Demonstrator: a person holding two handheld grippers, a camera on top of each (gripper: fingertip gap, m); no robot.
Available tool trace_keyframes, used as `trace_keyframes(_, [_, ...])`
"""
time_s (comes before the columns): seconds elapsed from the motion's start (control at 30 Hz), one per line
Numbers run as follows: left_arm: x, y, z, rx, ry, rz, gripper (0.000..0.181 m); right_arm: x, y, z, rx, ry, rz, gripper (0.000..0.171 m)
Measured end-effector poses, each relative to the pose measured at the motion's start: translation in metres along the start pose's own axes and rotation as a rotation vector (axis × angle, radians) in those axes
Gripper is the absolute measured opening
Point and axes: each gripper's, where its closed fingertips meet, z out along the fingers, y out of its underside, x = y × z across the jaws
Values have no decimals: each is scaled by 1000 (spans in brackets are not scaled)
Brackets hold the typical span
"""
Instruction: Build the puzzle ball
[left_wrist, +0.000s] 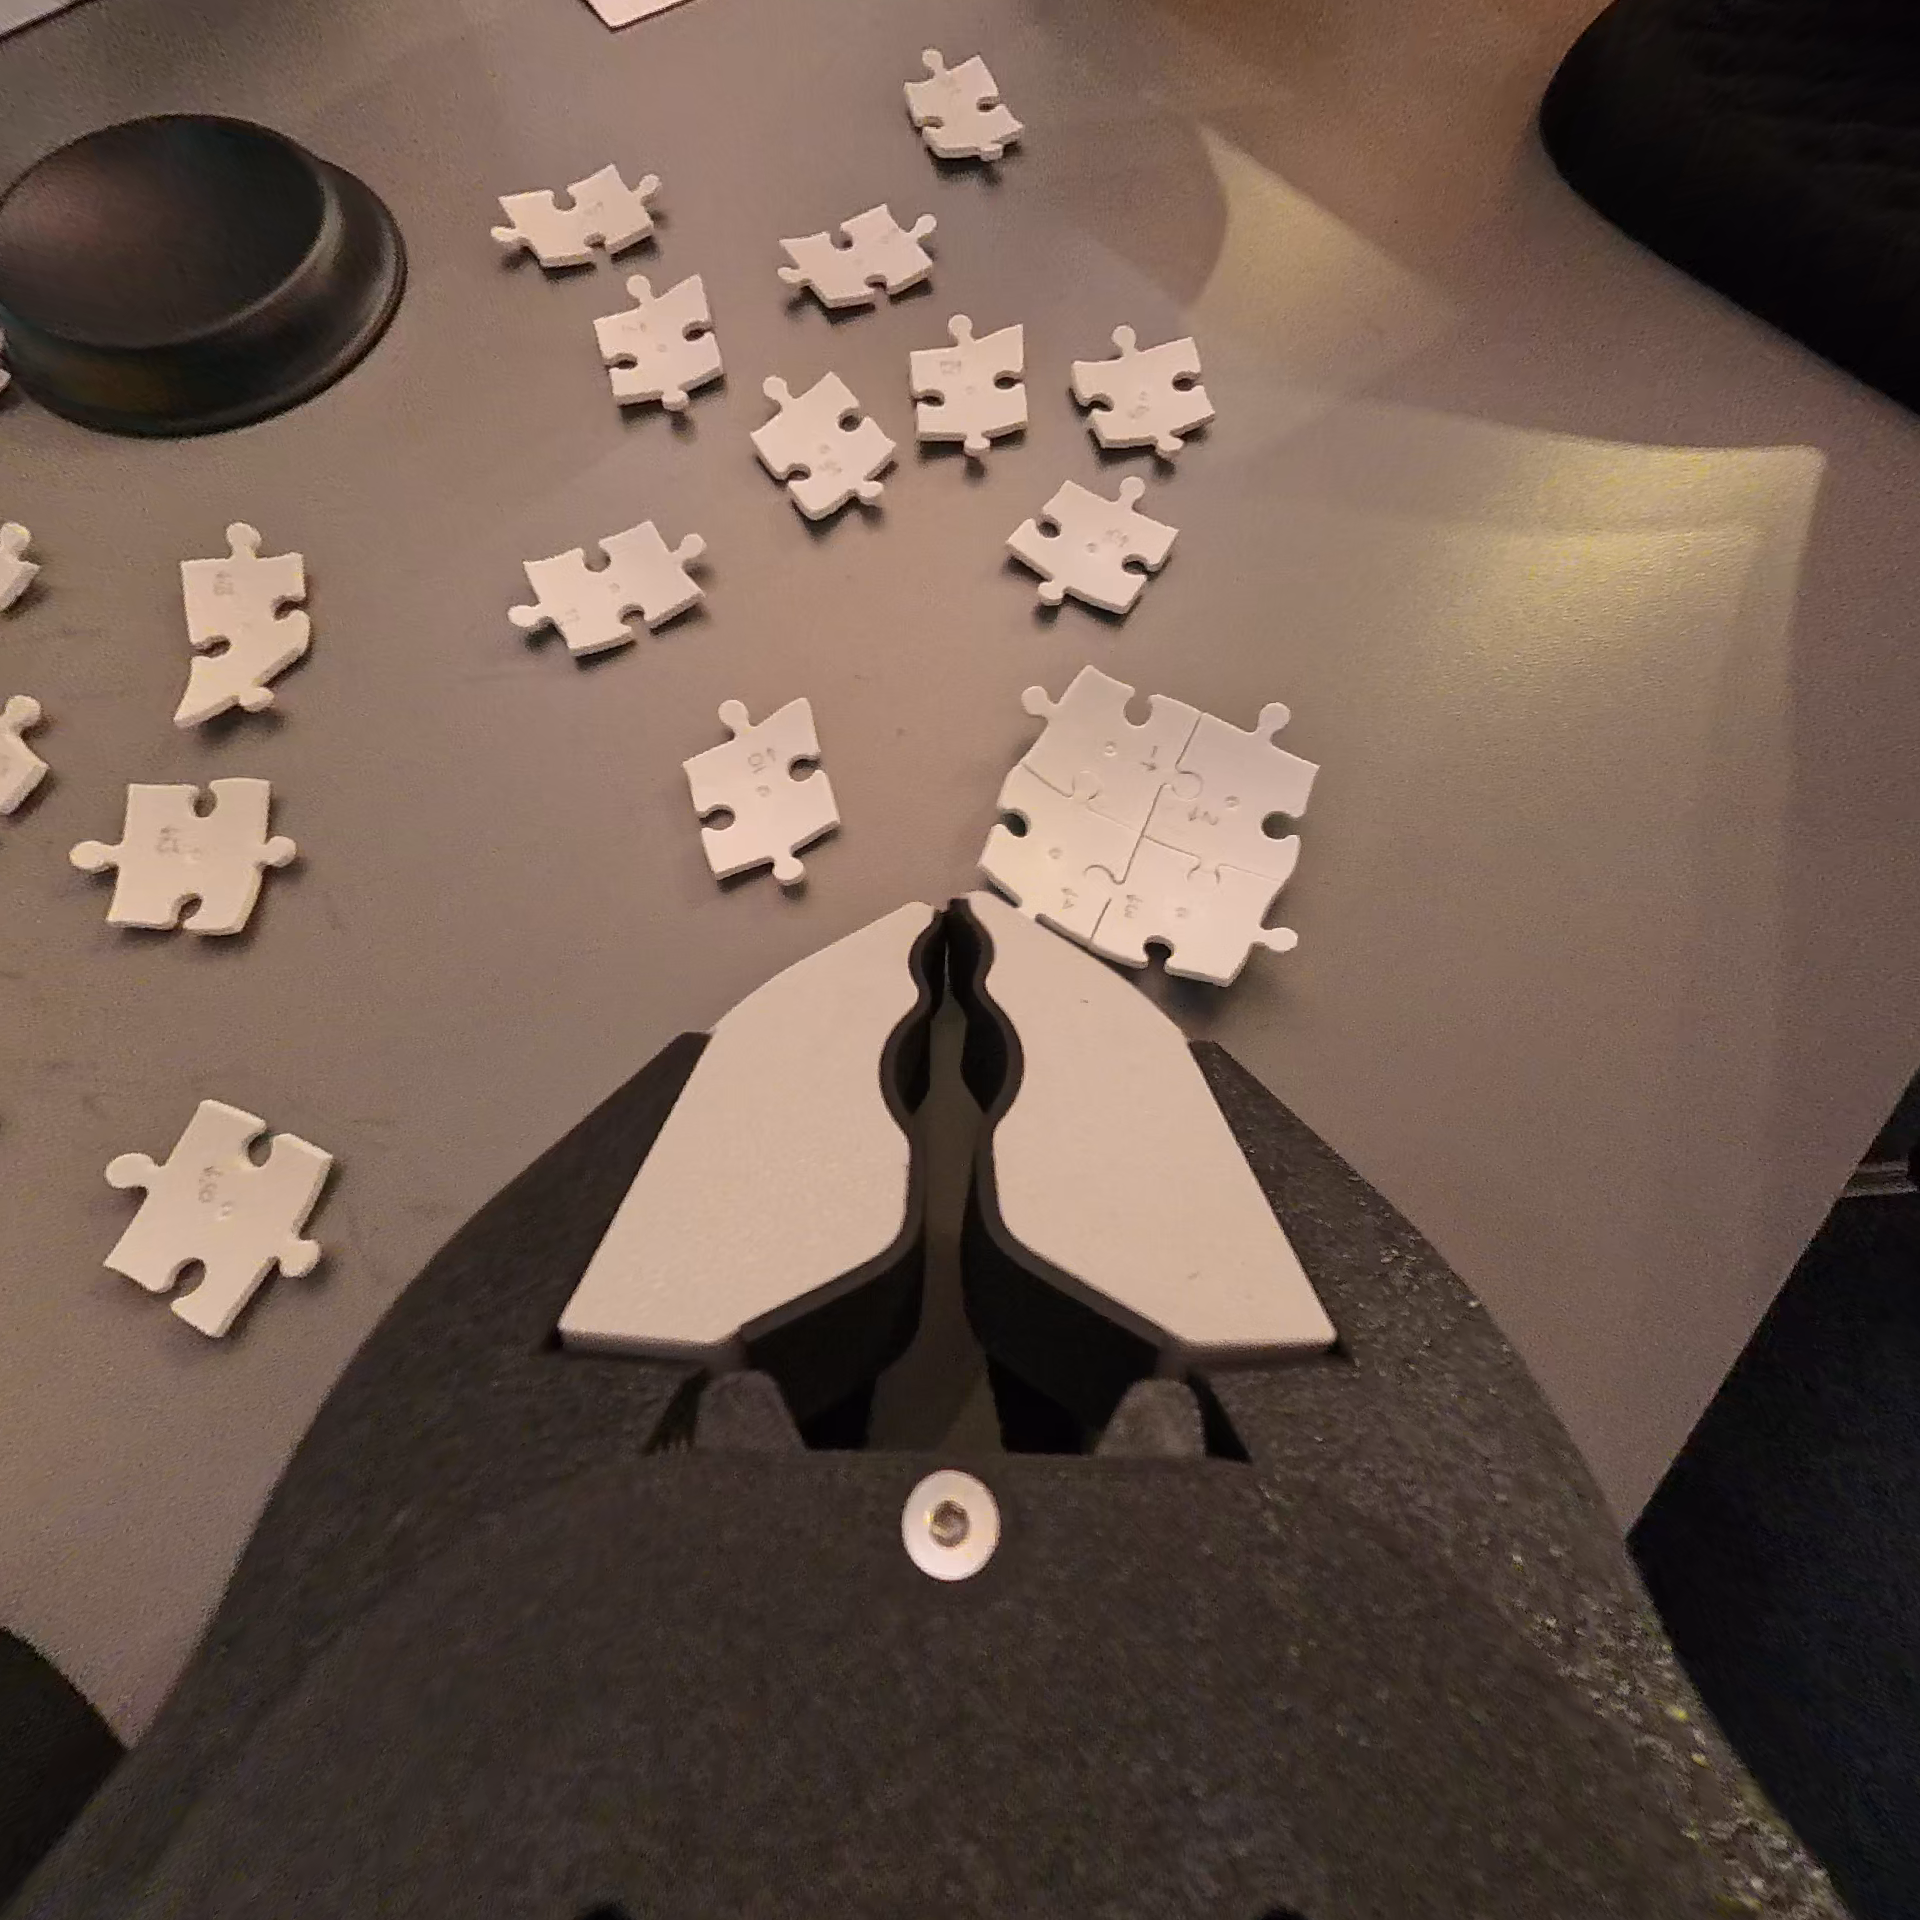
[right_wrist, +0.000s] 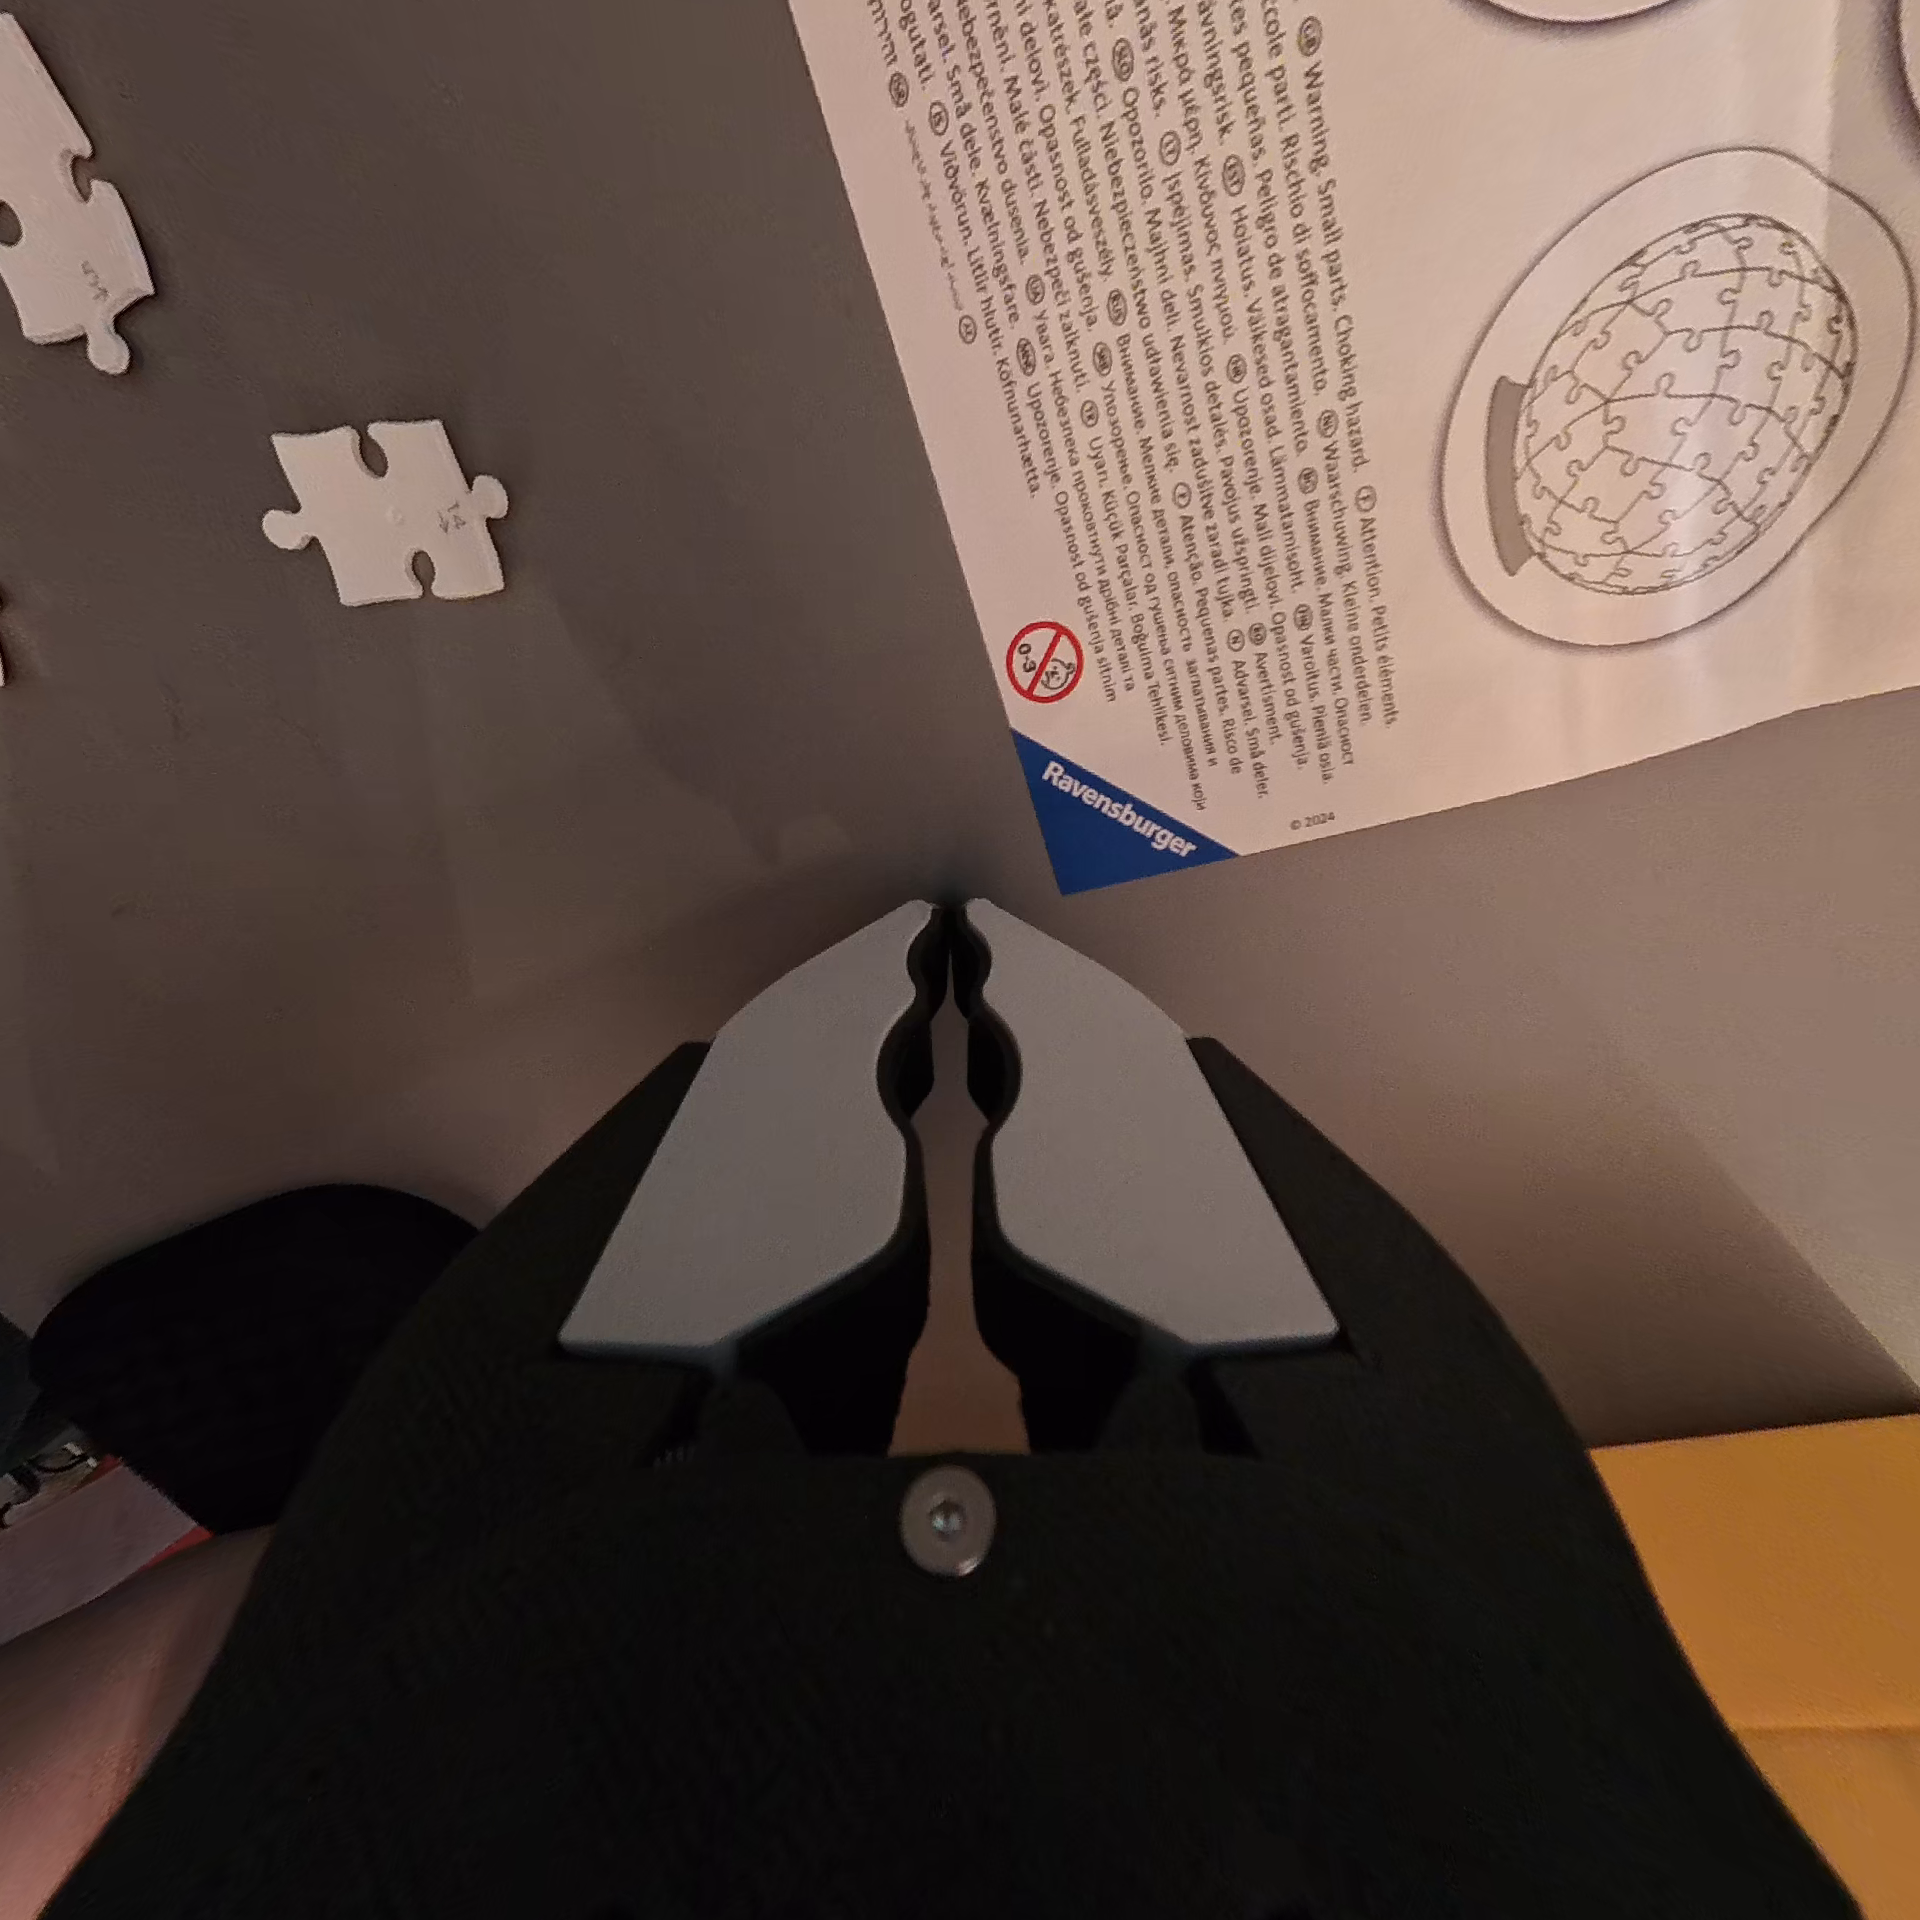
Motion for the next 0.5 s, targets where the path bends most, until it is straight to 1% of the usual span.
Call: trace_keyframes(0.5, [19, 4, -1, -15, 51, 15, 0, 0, 0, 0, 3, -2, 2, 2])
